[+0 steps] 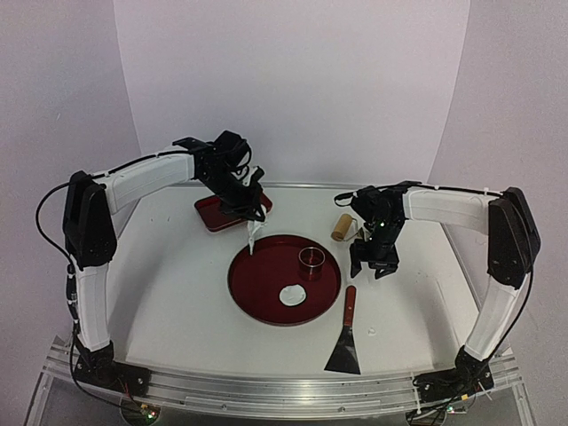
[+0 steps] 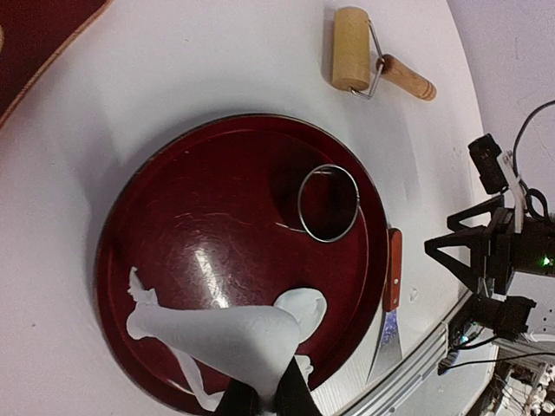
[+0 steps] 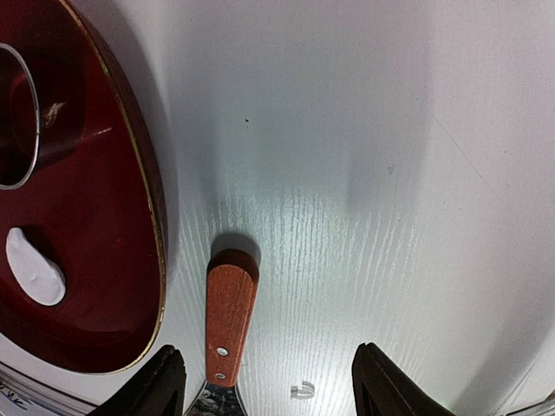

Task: Roll out the dumpling wrappers from the dough

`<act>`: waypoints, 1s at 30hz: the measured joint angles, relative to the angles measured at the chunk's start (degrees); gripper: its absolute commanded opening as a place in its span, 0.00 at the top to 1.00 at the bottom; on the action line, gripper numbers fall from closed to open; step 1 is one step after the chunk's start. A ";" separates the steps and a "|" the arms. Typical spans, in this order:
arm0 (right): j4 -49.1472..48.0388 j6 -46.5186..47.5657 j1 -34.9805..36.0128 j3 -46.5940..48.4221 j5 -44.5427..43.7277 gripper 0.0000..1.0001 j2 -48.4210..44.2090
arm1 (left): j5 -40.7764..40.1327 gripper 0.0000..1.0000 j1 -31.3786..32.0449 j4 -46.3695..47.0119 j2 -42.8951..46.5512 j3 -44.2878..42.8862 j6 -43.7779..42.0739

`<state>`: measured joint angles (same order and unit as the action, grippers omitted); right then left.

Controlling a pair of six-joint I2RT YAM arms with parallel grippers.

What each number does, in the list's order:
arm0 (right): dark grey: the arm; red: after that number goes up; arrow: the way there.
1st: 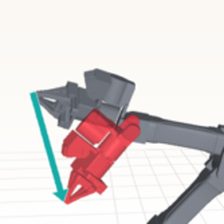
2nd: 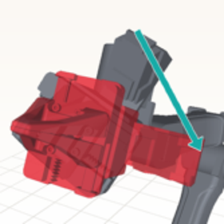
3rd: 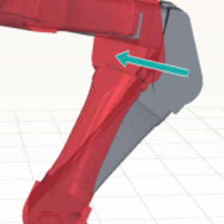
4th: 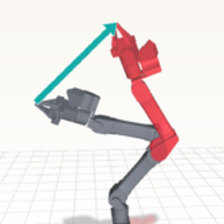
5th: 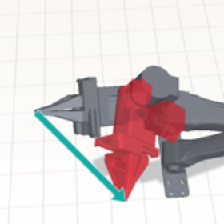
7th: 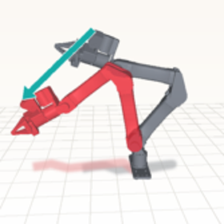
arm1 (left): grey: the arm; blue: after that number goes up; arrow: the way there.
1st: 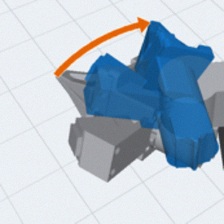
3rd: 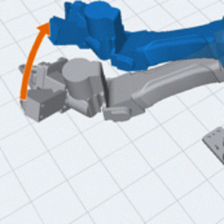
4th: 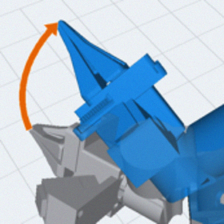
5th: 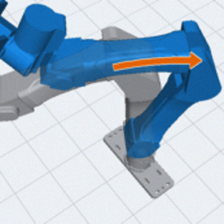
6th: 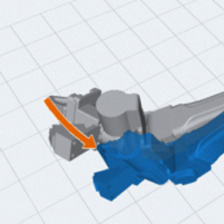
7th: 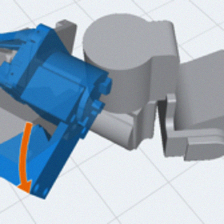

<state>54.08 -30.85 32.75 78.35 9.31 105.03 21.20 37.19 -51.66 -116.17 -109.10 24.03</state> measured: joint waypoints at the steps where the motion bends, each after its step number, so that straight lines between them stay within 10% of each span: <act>1: 0.00 0.00 0.00 0.00 -0.01 0.33 0.00 | 1.00 1.00 0.09 0.75 -0.79 -0.04 0.00; 13: 0.00 -0.02 -0.13 -0.48 -0.42 0.33 -0.21 | -1.35 0.92 -0.39 2.39 -9.76 -1.90 -0.13; 30: 0.02 -0.02 -0.26 -1.22 -0.46 0.33 -0.46 | -6.10 0.30 -0.17 -1.95 -10.69 0.24 -2.01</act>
<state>54.11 -30.87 32.49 77.12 8.85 104.57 15.10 37.02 -53.61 -126.86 -108.85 22.02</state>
